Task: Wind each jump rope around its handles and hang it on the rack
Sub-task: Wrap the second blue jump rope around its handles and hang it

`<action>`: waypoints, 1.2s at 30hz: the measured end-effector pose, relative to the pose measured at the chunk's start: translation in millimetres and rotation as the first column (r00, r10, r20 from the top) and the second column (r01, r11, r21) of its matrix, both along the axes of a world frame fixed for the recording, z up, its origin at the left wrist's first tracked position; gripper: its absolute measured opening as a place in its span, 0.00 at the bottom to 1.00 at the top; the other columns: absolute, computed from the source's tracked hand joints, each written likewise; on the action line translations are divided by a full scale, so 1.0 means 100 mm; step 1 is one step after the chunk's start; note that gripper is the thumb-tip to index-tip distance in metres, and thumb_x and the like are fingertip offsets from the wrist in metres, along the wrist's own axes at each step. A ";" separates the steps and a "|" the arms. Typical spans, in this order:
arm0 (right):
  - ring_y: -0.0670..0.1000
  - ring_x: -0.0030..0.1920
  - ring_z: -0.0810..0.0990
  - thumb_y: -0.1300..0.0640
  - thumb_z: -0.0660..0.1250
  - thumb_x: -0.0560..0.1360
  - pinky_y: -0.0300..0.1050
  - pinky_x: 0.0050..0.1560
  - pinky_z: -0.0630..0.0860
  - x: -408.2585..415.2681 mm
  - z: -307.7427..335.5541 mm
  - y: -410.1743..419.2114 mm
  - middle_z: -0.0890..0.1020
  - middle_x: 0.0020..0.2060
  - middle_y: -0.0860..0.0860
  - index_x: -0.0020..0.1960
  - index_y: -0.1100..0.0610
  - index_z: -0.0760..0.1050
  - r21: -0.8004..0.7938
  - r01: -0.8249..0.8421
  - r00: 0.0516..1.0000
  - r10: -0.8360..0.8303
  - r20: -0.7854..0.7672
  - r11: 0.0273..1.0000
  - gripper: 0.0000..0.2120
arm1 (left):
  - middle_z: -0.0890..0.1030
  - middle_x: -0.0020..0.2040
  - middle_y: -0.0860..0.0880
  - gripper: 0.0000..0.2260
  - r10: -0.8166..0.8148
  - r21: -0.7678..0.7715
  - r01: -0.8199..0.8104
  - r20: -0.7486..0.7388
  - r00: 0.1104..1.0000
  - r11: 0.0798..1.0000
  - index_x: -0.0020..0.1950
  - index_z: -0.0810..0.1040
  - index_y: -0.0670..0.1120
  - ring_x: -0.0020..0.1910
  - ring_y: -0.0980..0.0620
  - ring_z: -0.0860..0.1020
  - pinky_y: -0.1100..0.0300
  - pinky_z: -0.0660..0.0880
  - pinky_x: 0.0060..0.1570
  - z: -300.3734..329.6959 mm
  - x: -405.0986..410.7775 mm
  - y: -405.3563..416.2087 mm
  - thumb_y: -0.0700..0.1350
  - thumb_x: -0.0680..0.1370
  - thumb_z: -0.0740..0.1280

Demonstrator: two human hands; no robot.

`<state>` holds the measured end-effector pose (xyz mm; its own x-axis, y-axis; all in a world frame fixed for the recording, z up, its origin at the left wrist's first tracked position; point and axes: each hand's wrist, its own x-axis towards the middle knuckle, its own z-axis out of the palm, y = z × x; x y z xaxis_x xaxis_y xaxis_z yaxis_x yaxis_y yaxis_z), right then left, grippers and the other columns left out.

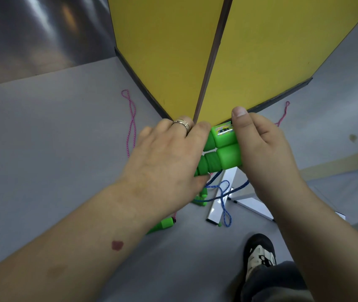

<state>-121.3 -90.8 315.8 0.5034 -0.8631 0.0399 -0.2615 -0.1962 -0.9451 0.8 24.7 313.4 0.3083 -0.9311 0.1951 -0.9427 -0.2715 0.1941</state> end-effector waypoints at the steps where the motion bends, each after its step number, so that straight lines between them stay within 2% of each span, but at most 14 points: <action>1: 0.51 0.33 0.65 0.37 0.61 0.79 0.51 0.35 0.65 0.00 0.00 0.00 0.65 0.31 0.51 0.36 0.54 0.66 0.024 -0.003 1.000 0.003 0.009 1.000 0.24 | 0.75 0.54 0.52 0.31 -0.003 -0.001 0.004 0.008 1.000 1.000 0.68 0.68 0.53 0.53 0.44 0.75 0.48 0.71 0.49 0.00 0.00 0.00 0.62 0.70 0.74; 3: 0.51 0.33 0.64 0.37 0.61 0.80 0.49 0.34 0.63 0.00 0.01 0.01 0.64 0.32 0.51 0.37 0.55 0.65 0.054 -0.017 1.000 0.017 0.009 0.998 0.24 | 0.71 0.47 0.54 0.27 -0.012 0.017 0.012 -0.020 1.000 1.000 0.65 0.67 0.54 0.49 0.45 0.75 0.50 0.69 0.45 0.02 -0.01 0.01 0.62 0.72 0.71; 8: 0.50 0.32 0.65 0.40 0.62 0.81 0.43 0.32 0.62 0.00 0.03 0.01 0.65 0.32 0.51 0.39 0.60 0.66 0.089 -0.026 1.000 0.026 0.007 0.996 0.24 | 0.70 0.42 0.55 0.21 0.019 0.094 -0.005 -0.144 0.989 0.996 0.60 0.65 0.56 0.38 0.48 0.72 0.53 0.72 0.37 0.10 0.00 0.05 0.63 0.73 0.67; 11: 0.48 0.31 0.67 0.41 0.62 0.81 0.41 0.31 0.64 0.01 0.04 0.01 0.67 0.30 0.48 0.35 0.54 0.68 0.131 -0.009 1.000 0.007 0.020 0.991 0.21 | 0.70 0.41 0.55 0.19 -0.006 0.068 0.014 -0.114 0.993 0.998 0.57 0.67 0.56 0.40 0.48 0.73 0.53 0.68 0.39 0.09 0.00 0.05 0.63 0.71 0.65; 14: 0.45 0.29 0.67 0.43 0.62 0.82 0.39 0.30 0.65 0.01 0.05 0.01 0.67 0.29 0.45 0.33 0.50 0.69 0.136 -0.020 0.999 0.016 0.030 0.990 0.21 | 0.71 0.43 0.56 0.21 -0.027 0.038 0.030 -0.086 0.996 0.999 0.57 0.69 0.56 0.45 0.48 0.74 0.51 0.71 0.44 0.05 0.02 0.03 0.66 0.70 0.63; 20: 0.47 0.30 0.66 0.42 0.62 0.82 0.41 0.31 0.64 -0.01 0.03 -0.01 0.67 0.30 0.47 0.35 0.51 0.69 0.127 -0.027 0.999 0.023 0.028 0.992 0.20 | 0.72 0.48 0.56 0.29 0.001 0.092 0.017 -0.192 0.981 0.996 0.67 0.65 0.58 0.46 0.48 0.76 0.51 0.77 0.42 0.03 0.03 0.04 0.71 0.73 0.65; 23: 0.47 0.31 0.71 0.40 0.61 0.81 0.42 0.33 0.68 -0.03 0.05 -0.03 0.72 0.31 0.48 0.38 0.51 0.76 0.271 -0.072 0.997 0.057 0.060 0.960 0.19 | 0.73 0.47 0.56 0.28 -0.030 0.123 0.064 -0.260 0.965 0.990 0.64 0.66 0.58 0.44 0.50 0.76 0.50 0.77 0.43 0.03 0.11 0.04 0.73 0.72 0.62; 25: 0.51 0.41 0.79 0.40 0.60 0.81 0.50 0.47 0.75 -0.01 0.02 -0.06 0.82 0.38 0.50 0.39 0.50 0.84 0.485 -0.149 0.975 0.046 0.218 0.862 0.22 | 0.76 0.44 0.56 0.27 -0.036 0.135 0.102 -0.422 0.906 0.986 0.58 0.70 0.57 0.42 0.55 0.77 0.51 0.77 0.42 0.08 0.17 0.05 0.74 0.69 0.59; 26: 0.53 0.44 0.80 0.40 0.59 0.81 0.53 0.53 0.74 0.01 0.00 -0.08 0.82 0.40 0.52 0.41 0.51 0.85 0.562 -0.200 0.953 0.026 0.302 0.803 0.22 | 0.77 0.40 0.56 0.25 -0.031 0.130 0.116 -0.526 0.850 0.985 0.55 0.72 0.57 0.39 0.57 0.77 0.54 0.75 0.39 0.09 0.20 0.05 0.74 0.69 0.60; 28: 0.52 0.36 0.76 0.41 0.57 0.82 0.52 0.51 0.72 0.06 -0.05 -0.11 0.76 0.34 0.52 0.49 0.53 0.81 0.605 -0.255 0.927 0.014 0.374 0.754 0.20 | 0.78 0.34 0.58 0.23 0.016 0.112 0.092 -0.717 0.697 0.989 0.49 0.74 0.55 0.32 0.59 0.76 0.59 0.72 0.34 0.09 0.26 0.03 0.73 0.69 0.64; 30: 0.50 0.30 0.69 0.44 0.56 0.83 0.49 0.42 0.72 0.05 -0.11 -0.11 0.69 0.30 0.50 0.51 0.53 0.75 0.496 -0.198 0.961 0.066 0.270 0.845 0.15 | 0.78 0.36 0.53 0.23 0.071 0.080 -0.004 -0.858 0.508 0.997 0.46 0.76 0.56 0.33 0.53 0.77 0.55 0.73 0.36 0.07 0.30 -0.01 0.73 0.66 0.67; 32: 0.50 0.30 0.70 0.46 0.56 0.83 0.50 0.38 0.72 -0.01 -0.15 -0.06 0.70 0.31 0.49 0.49 0.51 0.75 0.108 -0.177 0.981 0.184 -0.064 0.978 0.13 | 0.78 0.38 0.50 0.21 0.104 0.066 -0.103 -0.903 0.418 0.992 0.43 0.77 0.58 0.34 0.49 0.77 0.50 0.74 0.38 0.06 0.32 -0.05 0.73 0.64 0.67; 34: 0.50 0.33 0.72 0.47 0.55 0.84 0.51 0.39 0.72 -0.05 -0.18 0.00 0.72 0.31 0.48 0.52 0.50 0.76 -0.213 -0.305 0.897 0.205 -0.392 0.928 0.12 | 0.79 0.36 0.53 0.19 0.163 0.105 -0.134 -0.811 0.561 0.985 0.46 0.76 0.56 0.35 0.50 0.78 0.54 0.73 0.38 0.03 0.32 -0.06 0.71 0.71 0.67; 36: 0.51 0.33 0.72 0.47 0.55 0.84 0.53 0.36 0.70 -0.06 -0.15 0.04 0.71 0.30 0.50 0.48 0.52 0.72 -0.302 -0.439 0.795 0.210 -0.568 0.846 0.13 | 0.79 0.39 0.53 0.14 0.218 0.179 -0.137 -0.601 0.769 0.974 0.53 0.73 0.56 0.39 0.50 0.78 0.54 0.72 0.39 0.00 0.30 -0.04 0.65 0.78 0.64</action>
